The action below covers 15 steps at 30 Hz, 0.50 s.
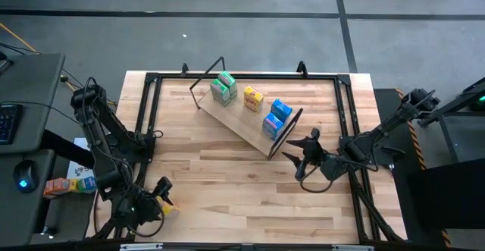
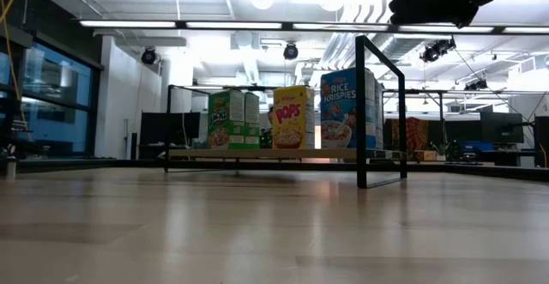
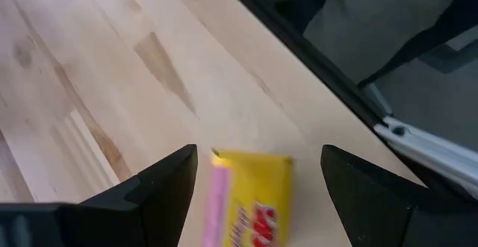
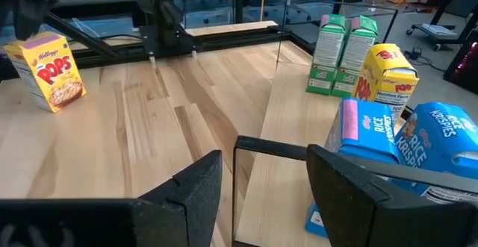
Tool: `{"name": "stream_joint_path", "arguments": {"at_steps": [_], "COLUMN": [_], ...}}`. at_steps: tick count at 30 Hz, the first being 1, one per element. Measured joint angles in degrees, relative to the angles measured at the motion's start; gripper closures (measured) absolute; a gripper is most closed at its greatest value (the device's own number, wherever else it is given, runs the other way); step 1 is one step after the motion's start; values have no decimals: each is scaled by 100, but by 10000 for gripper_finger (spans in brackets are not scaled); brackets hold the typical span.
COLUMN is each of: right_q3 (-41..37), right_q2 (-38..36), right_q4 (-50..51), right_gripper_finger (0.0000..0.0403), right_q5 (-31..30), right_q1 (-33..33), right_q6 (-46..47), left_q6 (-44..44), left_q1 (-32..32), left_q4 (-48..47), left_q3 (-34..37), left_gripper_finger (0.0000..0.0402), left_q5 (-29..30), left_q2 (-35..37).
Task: Stack cereal on shelf
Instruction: Put the yellow cereal box on the shelf aligned with the other yellow cereal box
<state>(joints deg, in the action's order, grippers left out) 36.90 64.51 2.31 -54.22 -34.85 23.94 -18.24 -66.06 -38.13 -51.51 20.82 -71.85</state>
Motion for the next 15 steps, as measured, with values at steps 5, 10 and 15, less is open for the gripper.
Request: {"name": "stream_joint_path", "arguments": {"at_steps": [5, 10, 15], "right_q3": [1, 1, -1], "right_q2": [0, 0, 0], "right_q4": [0, 0, 1], "right_gripper_finger": [218, 218, 218], "right_q5": [0, 0, 0], "right_q1": [0, 0, 0], "right_q6": [0, 2, 0], "left_q6": [-107, -78, -267], "left_q1": [0, 7, 20], "left_q4": [-81, -308, -207], "left_q3": [0, 34, 226], "left_gripper_finger": [124, 124, 124], "left_q5": [-94, -105, -234], "left_q2": [-7, -6, -7]}}
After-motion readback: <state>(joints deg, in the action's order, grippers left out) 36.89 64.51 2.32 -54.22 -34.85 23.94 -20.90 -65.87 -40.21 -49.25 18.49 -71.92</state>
